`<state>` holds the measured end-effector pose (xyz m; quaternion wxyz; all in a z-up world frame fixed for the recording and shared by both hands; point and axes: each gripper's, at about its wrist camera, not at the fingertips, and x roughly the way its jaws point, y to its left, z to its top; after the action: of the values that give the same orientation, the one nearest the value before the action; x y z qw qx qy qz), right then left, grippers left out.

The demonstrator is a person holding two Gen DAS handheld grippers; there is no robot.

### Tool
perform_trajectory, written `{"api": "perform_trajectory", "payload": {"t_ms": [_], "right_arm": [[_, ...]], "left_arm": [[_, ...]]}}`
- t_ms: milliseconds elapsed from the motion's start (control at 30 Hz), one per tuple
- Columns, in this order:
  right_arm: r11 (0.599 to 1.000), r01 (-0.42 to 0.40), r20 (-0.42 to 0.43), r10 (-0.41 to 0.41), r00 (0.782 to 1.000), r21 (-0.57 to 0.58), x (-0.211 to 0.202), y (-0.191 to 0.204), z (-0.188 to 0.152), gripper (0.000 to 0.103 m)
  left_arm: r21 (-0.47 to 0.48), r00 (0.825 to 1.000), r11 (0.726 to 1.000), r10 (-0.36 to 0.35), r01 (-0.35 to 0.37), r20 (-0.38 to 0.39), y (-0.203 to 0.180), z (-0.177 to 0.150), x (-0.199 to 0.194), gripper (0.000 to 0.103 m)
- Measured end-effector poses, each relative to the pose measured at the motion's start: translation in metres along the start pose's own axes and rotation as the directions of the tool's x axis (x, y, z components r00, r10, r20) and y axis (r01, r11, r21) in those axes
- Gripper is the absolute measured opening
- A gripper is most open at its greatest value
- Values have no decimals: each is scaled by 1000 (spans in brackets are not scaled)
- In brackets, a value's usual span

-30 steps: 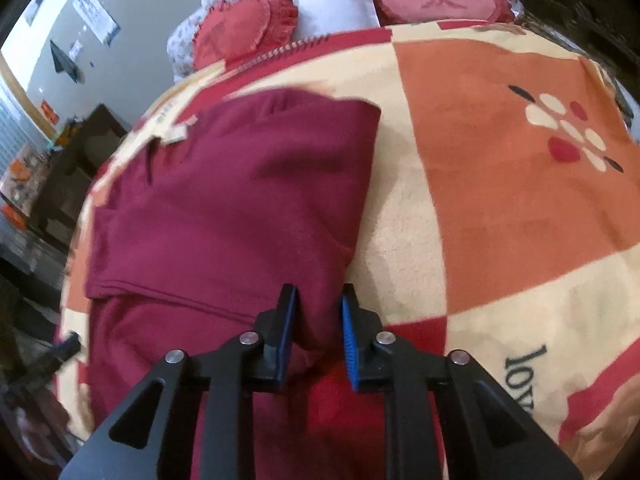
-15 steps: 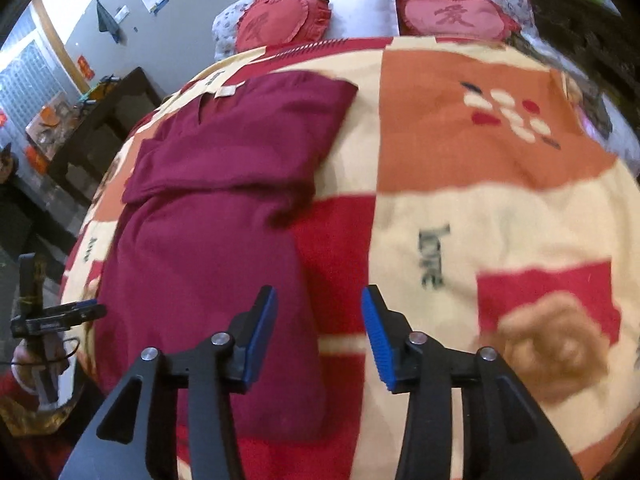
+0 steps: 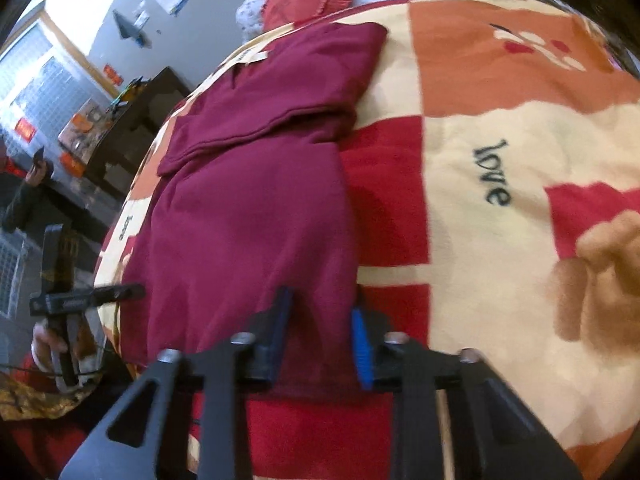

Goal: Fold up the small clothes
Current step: 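Grasp the sweater hem with the left tool and fold it toward the collar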

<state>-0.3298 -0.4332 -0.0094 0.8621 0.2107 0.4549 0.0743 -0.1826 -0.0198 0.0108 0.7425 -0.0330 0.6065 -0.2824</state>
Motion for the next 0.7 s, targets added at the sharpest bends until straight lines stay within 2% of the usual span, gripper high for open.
{"api": "perform_trajectory", "payload": {"t_ms": [67,167,233,333,400,467,500,567,600,667,700], "right_arm": [[999,-39,9,39,999,-8,-8,9,1,37],[996,-85,10,85,996,-40,-32,26,-2,36],[987,-145,-25,144,989,-69,-49,41,-13,36],[975,-159,-113,143,983,-153,-47,66,-36,36],[973,-125,-162,93,982,-196,-31,74,-53,36],[977,-96,-220,53,974,-188,-8,70,-65,36],[982,-94,-235,54,970,-162,1,67,-69,36],[985,-131,-210,105,972,-114,-2,65,-68,36],[983,-148,-210,124,970,-105,-5,64,-67,38],[982,-151,-207,126,970,-110,-9,65,-65,54],[985,-131,-200,107,974,-113,-9,64,-64,58]], "left_arm": [[-21,1000,999,-25,24,-8,4,0,-3,11],[31,1000,999,-11,11,6,4,-3,-28,11],[59,1000,998,-3,2,26,6,-4,-52,10],[65,996,996,58,-62,62,21,-7,-80,10],[34,997,998,48,-50,57,33,-10,-77,11],[4,998,998,60,-60,27,40,-17,-64,11],[2,997,997,77,-77,13,38,-22,-54,11],[17,993,993,119,-120,16,38,-28,-47,13],[26,991,990,135,-136,21,38,-32,-48,15],[23,988,989,149,-149,27,40,-34,-52,26],[8,988,988,151,-152,35,41,-35,-55,29]]}}
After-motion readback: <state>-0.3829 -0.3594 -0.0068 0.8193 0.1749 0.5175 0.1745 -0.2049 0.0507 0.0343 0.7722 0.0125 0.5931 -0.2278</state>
